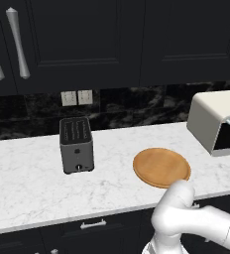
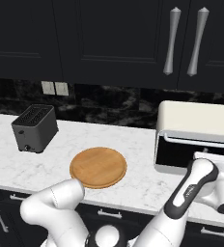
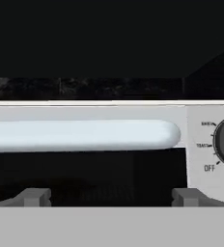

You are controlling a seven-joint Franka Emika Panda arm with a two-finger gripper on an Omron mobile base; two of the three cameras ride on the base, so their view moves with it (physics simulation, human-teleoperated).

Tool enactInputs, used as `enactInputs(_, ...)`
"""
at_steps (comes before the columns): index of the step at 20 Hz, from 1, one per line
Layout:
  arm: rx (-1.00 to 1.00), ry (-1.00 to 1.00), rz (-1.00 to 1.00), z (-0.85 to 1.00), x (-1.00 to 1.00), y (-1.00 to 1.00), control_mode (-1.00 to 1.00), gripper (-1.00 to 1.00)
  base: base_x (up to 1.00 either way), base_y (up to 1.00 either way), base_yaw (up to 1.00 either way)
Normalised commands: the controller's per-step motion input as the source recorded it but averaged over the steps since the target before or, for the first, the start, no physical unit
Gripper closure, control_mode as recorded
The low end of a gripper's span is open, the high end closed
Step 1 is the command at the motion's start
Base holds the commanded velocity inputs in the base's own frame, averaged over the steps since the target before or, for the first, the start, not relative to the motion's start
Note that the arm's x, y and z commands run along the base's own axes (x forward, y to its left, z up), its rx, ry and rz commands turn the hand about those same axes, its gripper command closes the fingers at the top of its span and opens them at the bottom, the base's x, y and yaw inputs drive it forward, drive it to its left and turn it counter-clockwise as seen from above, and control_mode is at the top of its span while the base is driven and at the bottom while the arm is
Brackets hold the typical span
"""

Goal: Pick up the kebab skewer and baguette bread, and place them inside the toaster oven. Close the toaster oven door and start by setting the timer.

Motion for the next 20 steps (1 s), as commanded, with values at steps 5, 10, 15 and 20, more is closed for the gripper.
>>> enactInputs(5,0.02,0.0,0.01,-0.17,-0.43,-0.63,-1.0,-1.0,0.0,0.0,0.0)
enactInputs(10,0.0,0.0,0.02,-0.29,-0.12,-0.22,-1.0,-1.0,0.0,0.0,0.0)
enactInputs(15,0.0,0.0,0.05,-0.29,0.0,0.0,-1.0,-1.0,0.0,0.0,0.0)
enactInputs(20,0.0,0.0,0.06,-0.2,0.01,-0.07,-1.0,-1.0,0.0,0.0,0.0)
